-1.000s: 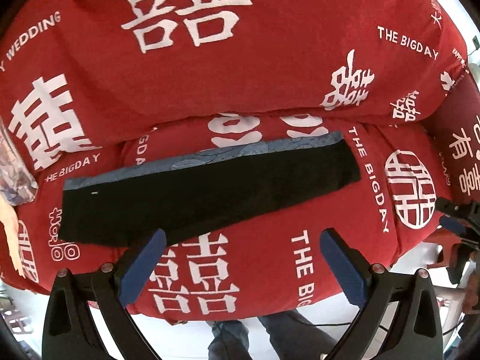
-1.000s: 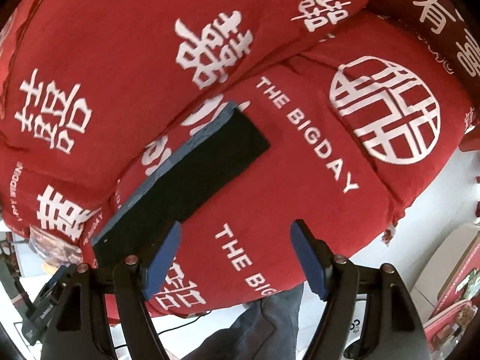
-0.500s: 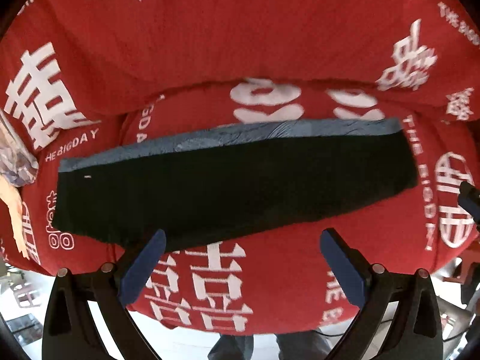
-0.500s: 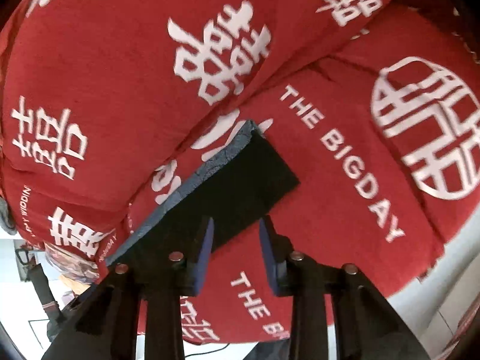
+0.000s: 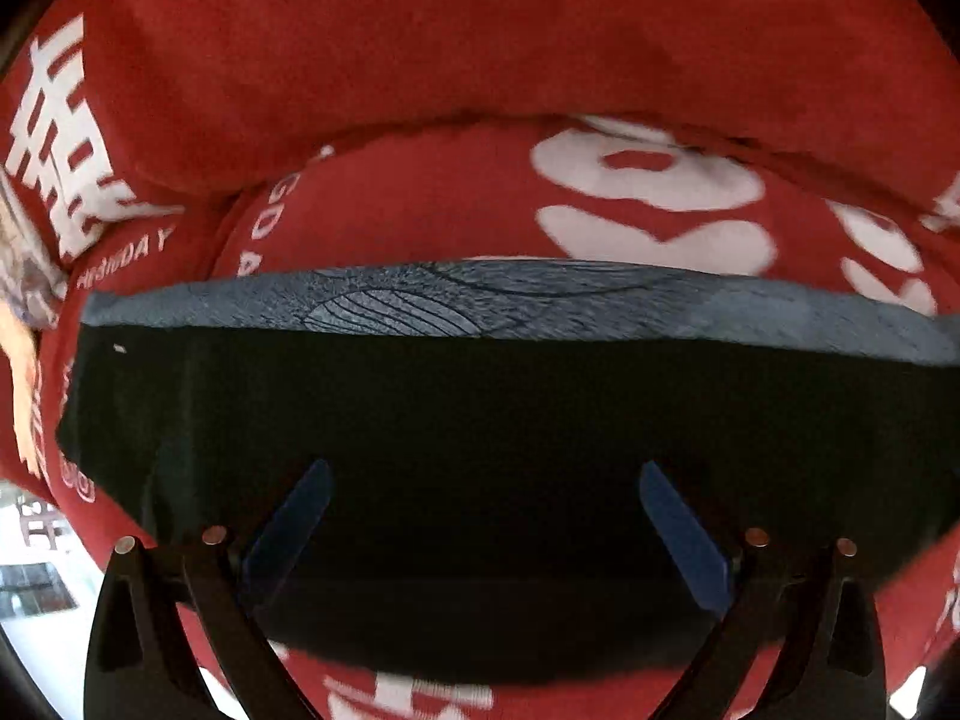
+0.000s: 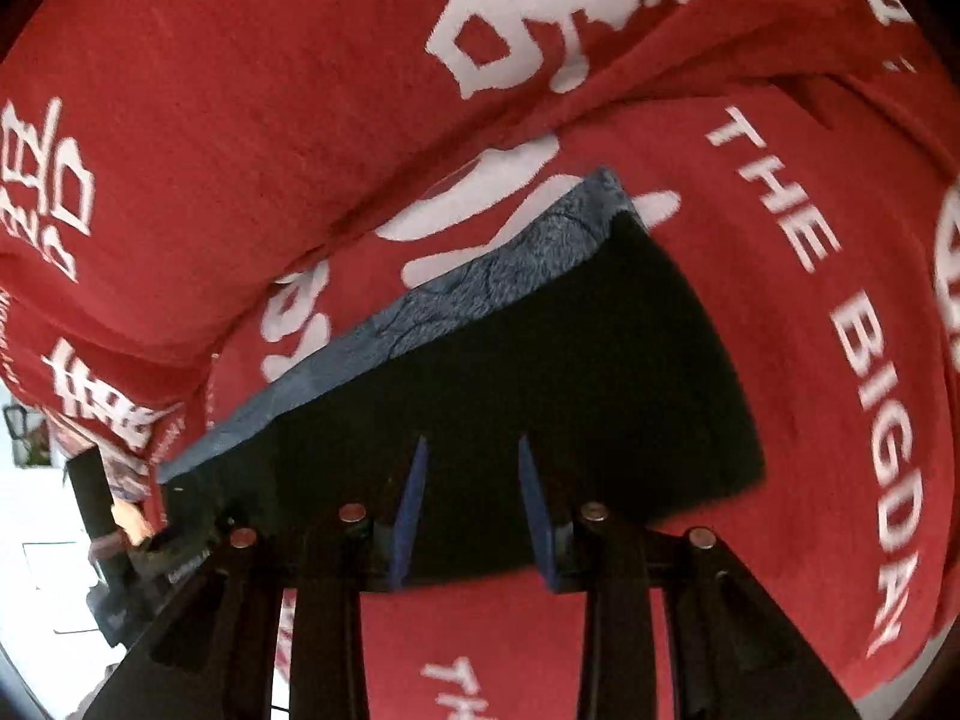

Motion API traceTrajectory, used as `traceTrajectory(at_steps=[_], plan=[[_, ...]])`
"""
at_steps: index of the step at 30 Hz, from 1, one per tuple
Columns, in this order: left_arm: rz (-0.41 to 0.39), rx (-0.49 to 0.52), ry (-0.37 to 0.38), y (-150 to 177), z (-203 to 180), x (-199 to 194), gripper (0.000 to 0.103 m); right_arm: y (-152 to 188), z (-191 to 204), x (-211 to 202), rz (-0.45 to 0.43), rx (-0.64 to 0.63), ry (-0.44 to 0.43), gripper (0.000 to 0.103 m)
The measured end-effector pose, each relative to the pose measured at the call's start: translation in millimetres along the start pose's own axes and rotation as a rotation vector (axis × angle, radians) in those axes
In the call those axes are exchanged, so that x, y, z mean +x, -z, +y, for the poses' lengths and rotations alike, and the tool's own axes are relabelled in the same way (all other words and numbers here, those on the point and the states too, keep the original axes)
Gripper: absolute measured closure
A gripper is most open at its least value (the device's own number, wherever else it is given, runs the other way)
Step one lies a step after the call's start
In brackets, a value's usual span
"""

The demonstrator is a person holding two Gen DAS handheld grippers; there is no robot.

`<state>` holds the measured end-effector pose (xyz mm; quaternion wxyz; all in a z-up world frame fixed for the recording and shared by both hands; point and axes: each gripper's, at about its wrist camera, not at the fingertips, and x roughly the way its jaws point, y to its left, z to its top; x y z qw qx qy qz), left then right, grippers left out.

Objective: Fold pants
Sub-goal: 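Grasp the waistband end with the left gripper while the right gripper grasps the hem end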

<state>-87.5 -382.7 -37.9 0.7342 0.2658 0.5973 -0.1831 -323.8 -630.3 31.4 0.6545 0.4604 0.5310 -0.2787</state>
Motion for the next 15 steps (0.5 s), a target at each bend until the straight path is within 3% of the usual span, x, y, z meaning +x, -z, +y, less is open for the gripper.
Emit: traceTrajectory(at_steps=[3, 5, 8, 11, 12, 15], plan=[[0.009, -0.055, 0.029, -8, 7, 21, 0.000, -4, -11, 11, 0.007, -0.006, 0.052, 0.068], [-0.002, -0.092, 0.081, -13, 14, 27, 0.000, -5, -22, 9, -0.012, 0.007, 0.038, 0.068], [0.011, -0.063, 0.094, -17, 14, 26, 0.000, -8, -33, 0, -0.043, 0.040, 0.036, 0.068], [0.006, -0.008, 0.051, -16, 8, 13, 0.000, -6, -46, -14, -0.057, 0.135, -0.043, 0.059], [-0.004, 0.018, 0.061, -13, 3, 7, 0.000, -4, -49, -18, -0.060, 0.158, -0.073, 0.052], [-0.001, 0.084, 0.118, 1, -17, -8, 0.000, 15, -57, -29, -0.069, 0.214, -0.153, 0.046]])
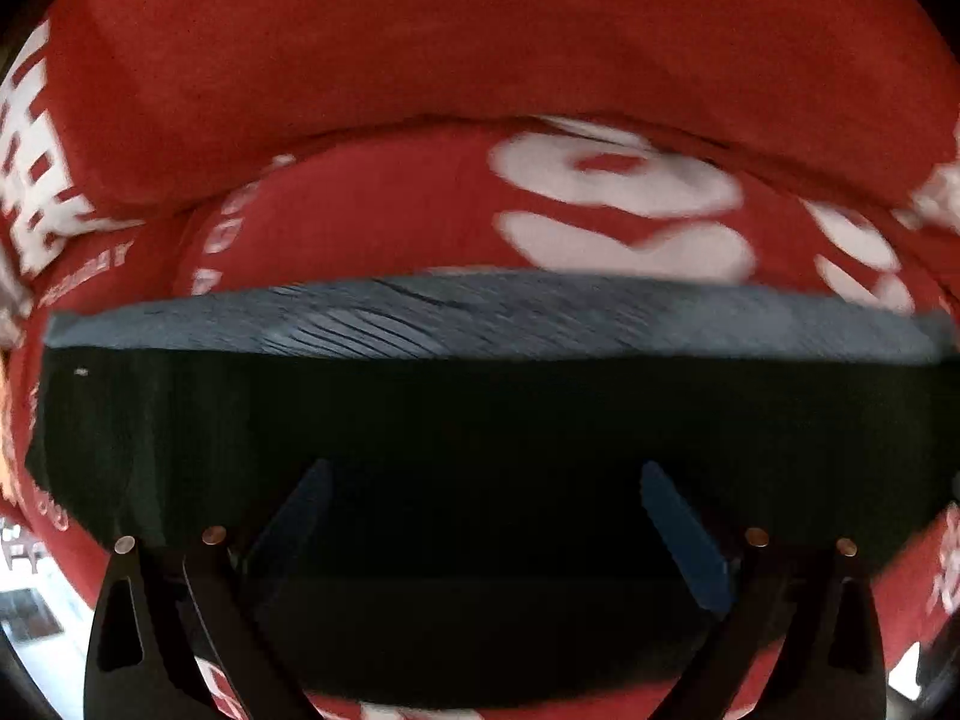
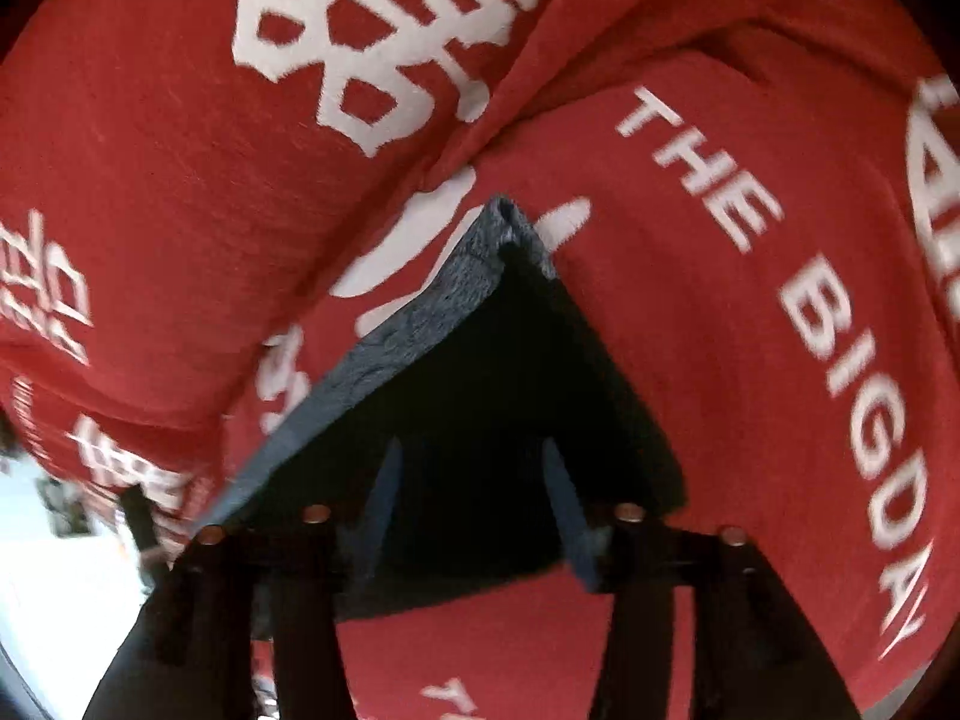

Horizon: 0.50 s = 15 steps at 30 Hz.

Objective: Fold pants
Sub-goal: 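Grasp the waistband end with the left gripper while the right gripper grasps the hem end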

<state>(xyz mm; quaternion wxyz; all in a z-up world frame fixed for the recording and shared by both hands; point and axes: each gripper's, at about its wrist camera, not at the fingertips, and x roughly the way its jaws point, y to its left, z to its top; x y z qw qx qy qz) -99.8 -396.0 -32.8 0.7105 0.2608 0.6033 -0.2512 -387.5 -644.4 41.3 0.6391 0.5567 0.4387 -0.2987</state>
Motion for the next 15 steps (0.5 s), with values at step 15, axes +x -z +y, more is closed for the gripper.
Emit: traceTrajectory(at_steps=[15], plan=[[0.057, 0.055, 0.038, 18, -42, 11, 0.000, 46, -27, 13, 0.042, 0.072, -0.018, 0.046]])
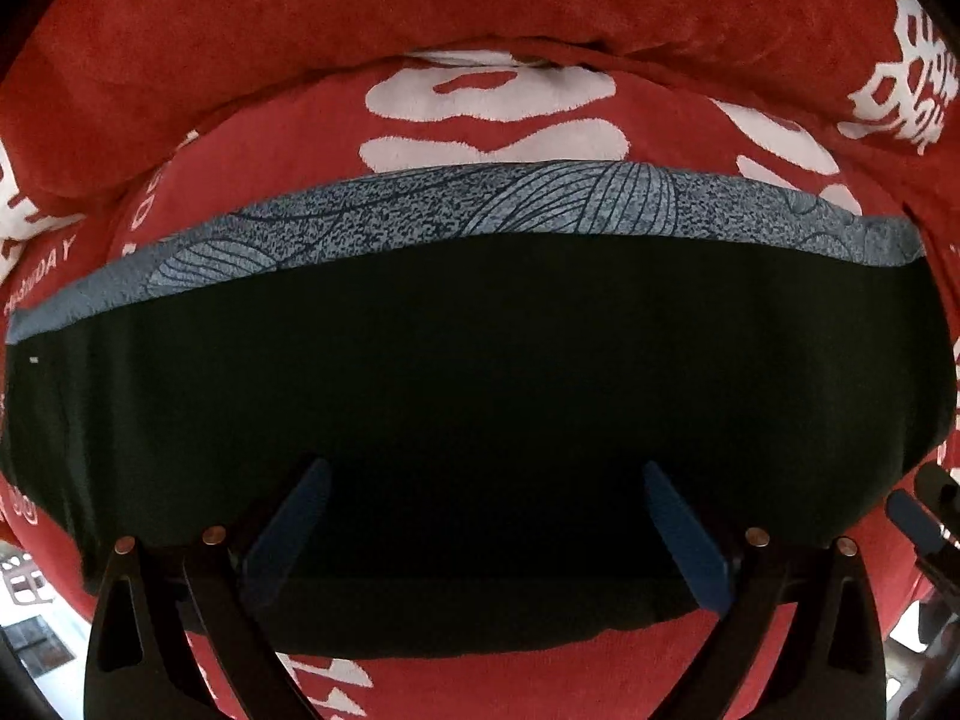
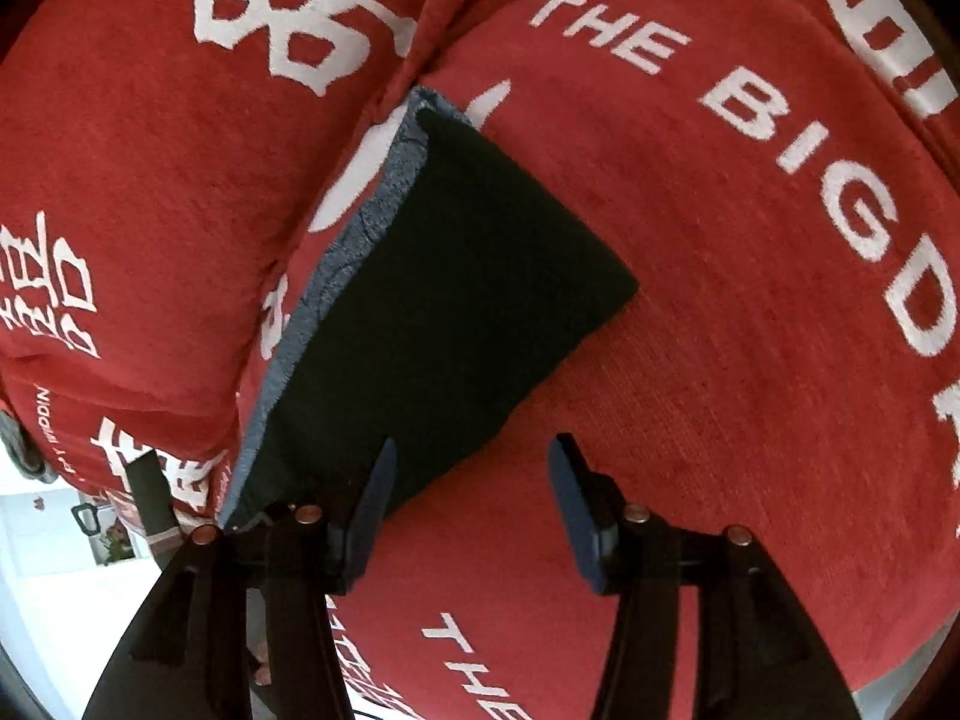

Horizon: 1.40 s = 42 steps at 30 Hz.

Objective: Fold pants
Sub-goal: 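Grasp the waistband end with the left gripper while the right gripper grasps the hem end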

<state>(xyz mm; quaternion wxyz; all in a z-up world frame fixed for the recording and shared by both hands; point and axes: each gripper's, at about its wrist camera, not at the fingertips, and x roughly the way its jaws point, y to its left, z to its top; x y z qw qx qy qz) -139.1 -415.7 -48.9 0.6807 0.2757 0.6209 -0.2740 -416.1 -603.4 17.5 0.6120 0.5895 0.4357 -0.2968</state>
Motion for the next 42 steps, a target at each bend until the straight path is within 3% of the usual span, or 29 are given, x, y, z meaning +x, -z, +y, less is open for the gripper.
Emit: traceTrajectory(at_steps=[11, 15, 21, 22, 23, 24, 25, 28, 32, 34, 36, 40, 42], plan=[[-0.018, -0.002, -0.005, 12, -11, -1, 0.000, -6, -11, 3, -0.098, 0.025, -0.096, 0.042], [-0.022, -0.002, -0.002, 14, -9, 3, 0.000, -8, -12, 3, -0.150, 0.011, -0.138, 0.035], [-0.059, 0.009, -0.001, 21, -7, 5, 0.000, -33, 2, 23, -0.165, 0.042, -0.211, 0.034], [-0.056, 0.015, -0.001, 21, -7, 5, 0.000, -37, 3, 27, -0.151, 0.065, -0.216, 0.036], [-0.048, 0.018, -0.010, 19, -6, 1, 0.000, -40, 2, 31, -0.129, 0.096, -0.218, 0.052], [-0.058, 0.013, -0.025, 18, -5, -3, 0.000, -42, 1, 34, -0.103, 0.118, -0.210, 0.086], [-0.084, 0.003, -0.038, 17, -3, -9, 0.000, -42, 1, 34, -0.093, 0.132, -0.217, 0.091], [-0.139, -0.018, -0.024, 13, 2, -22, 0.000, -38, 14, 20, -0.103, 0.063, -0.245, 0.091], [-0.068, 0.075, -0.051, 15, -15, 5, 0.000, -30, 45, 0, -0.123, -0.066, -0.260, 0.091], [-0.128, 0.083, -0.067, 20, -20, 3, 0.000, -22, 66, -6, -0.126, -0.145, -0.241, 0.091], [-0.131, 0.090, -0.064, 21, -20, 2, 0.000, -13, 91, -12, -0.142, -0.232, -0.199, 0.091], [-0.068, 0.064, 0.022, 18, -3, -2, 0.000, 8, 136, -18, -0.185, -0.364, -0.098, 0.091], [-0.096, 0.058, 0.036, 22, 16, -13, 0.000, 20, 157, -20, -0.210, -0.417, -0.041, 0.091]])
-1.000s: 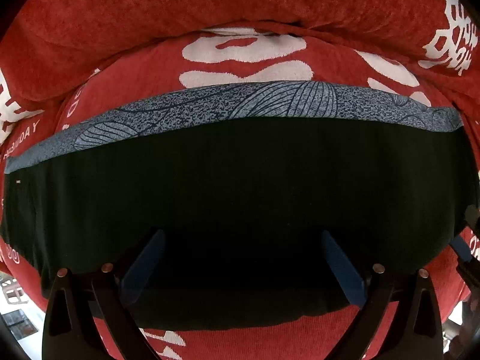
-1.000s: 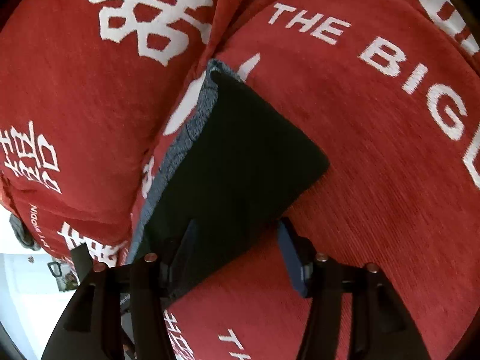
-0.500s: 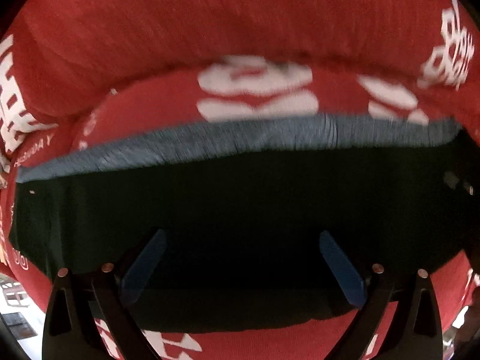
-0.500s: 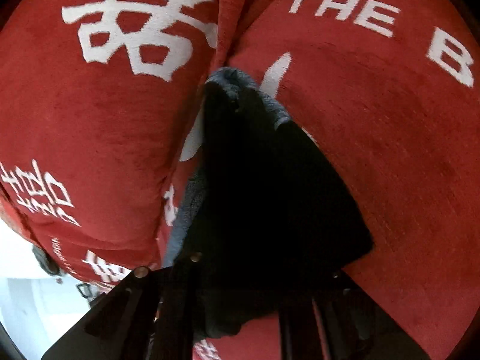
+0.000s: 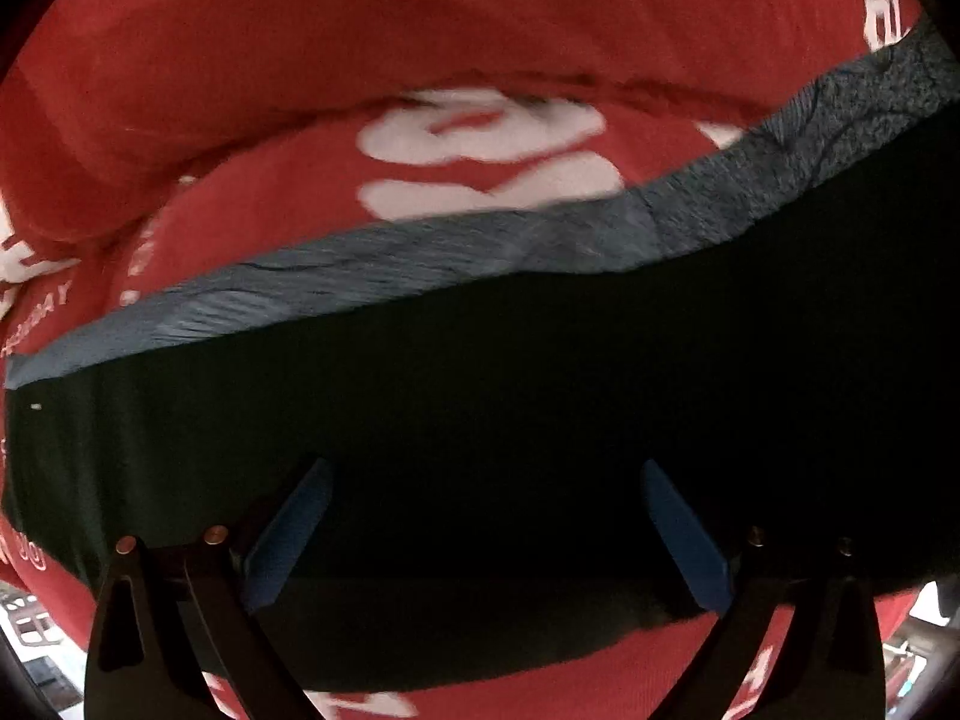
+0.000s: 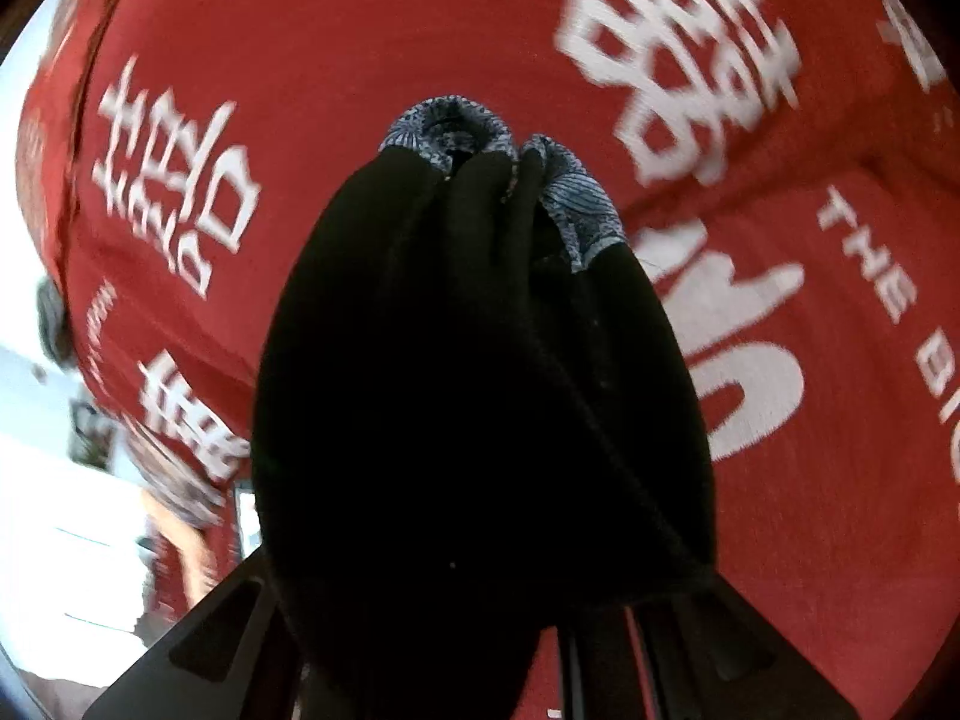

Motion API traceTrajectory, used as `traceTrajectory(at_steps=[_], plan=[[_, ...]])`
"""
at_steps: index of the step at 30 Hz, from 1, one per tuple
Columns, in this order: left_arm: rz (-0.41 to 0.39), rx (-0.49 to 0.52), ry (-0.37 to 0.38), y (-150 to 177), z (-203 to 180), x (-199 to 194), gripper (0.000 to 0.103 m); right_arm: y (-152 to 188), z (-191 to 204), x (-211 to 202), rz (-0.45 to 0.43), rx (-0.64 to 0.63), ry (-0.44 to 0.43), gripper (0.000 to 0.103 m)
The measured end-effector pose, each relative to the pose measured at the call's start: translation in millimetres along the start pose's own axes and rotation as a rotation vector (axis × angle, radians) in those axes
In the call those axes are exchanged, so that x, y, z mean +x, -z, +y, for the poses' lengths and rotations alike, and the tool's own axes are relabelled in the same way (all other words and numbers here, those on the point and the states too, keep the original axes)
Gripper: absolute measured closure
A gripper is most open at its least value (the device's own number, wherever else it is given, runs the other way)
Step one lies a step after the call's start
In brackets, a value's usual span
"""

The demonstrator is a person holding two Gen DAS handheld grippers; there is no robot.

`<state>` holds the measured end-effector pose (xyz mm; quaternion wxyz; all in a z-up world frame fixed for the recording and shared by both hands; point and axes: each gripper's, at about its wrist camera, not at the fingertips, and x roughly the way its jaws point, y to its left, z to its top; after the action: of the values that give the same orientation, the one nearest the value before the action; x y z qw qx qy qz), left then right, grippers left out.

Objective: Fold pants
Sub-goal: 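Lift the hem end with the right gripper and fold it onto the left gripper's end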

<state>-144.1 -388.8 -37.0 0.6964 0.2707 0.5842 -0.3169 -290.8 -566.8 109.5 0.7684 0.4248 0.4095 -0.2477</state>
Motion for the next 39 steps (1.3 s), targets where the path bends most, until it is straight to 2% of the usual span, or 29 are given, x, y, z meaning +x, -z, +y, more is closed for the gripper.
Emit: traceTrajectory(at_steps=[4, 7, 11, 14, 16, 17, 18, 20, 21, 24, 25, 29, 32, 35, 36, 39], plan=[[-0.045, -0.015, 0.051, 13, 56, -30, 0.000, 10, 46, -1, -0.034, -0.104, 0.126, 0.091], [-0.057, -0.026, 0.052, 24, 108, -47, 0.000, 30, 93, 17, -0.038, -0.211, 0.226, 0.090], [-0.046, -0.056, -0.010, 37, 185, -46, 0.000, 77, 155, 72, -0.010, -0.354, 0.368, 0.085], [-0.027, -0.102, -0.062, 46, 237, -42, 0.000, 114, 177, 114, 0.043, -0.420, 0.426, 0.078], [-0.018, -0.128, -0.086, 48, 261, -36, 0.000, 142, 196, 158, 0.121, -0.487, 0.521, 0.075], [-0.017, -0.145, -0.094, 50, 274, -35, 0.000, 142, 196, 158, 0.121, -0.487, 0.521, 0.075], [-0.017, -0.162, -0.098, 51, 285, -34, 0.000, 149, 200, 166, 0.129, -0.506, 0.558, 0.074], [-0.020, -0.196, -0.094, 52, 301, -34, 0.000, 164, 217, 175, 0.103, -0.548, 0.633, 0.052], [-0.019, -0.205, -0.088, 52, 303, -33, 0.000, 168, 227, 172, 0.094, -0.555, 0.633, 0.049], [-0.015, -0.214, -0.048, 49, 311, -34, 0.000, 179, 250, 158, 0.090, -0.582, 0.587, 0.045], [-0.016, -0.203, -0.031, 48, 307, -36, 0.000, 181, 257, 148, 0.096, -0.593, 0.546, 0.045], [-0.028, -0.129, 0.050, 39, 285, -42, 0.000, 179, 254, 112, 0.124, -0.457, 0.279, 0.045], [-0.037, -0.084, 0.161, 35, 261, -50, 0.000, 165, 209, 87, 0.160, -0.204, 0.167, 0.045], [-0.030, -0.063, 0.293, 30, 235, -51, 0.002, 157, 143, 78, 0.191, 0.171, 0.044, 0.045], [-0.023, -0.057, 0.314, 27, 227, -49, 0.013, 157, 129, 77, 0.183, 0.251, 0.015, 0.045], [0.028, -0.030, 0.336, 19, 200, -38, 0.035, 161, 105, 81, 0.175, 0.405, -0.089, 0.045]])
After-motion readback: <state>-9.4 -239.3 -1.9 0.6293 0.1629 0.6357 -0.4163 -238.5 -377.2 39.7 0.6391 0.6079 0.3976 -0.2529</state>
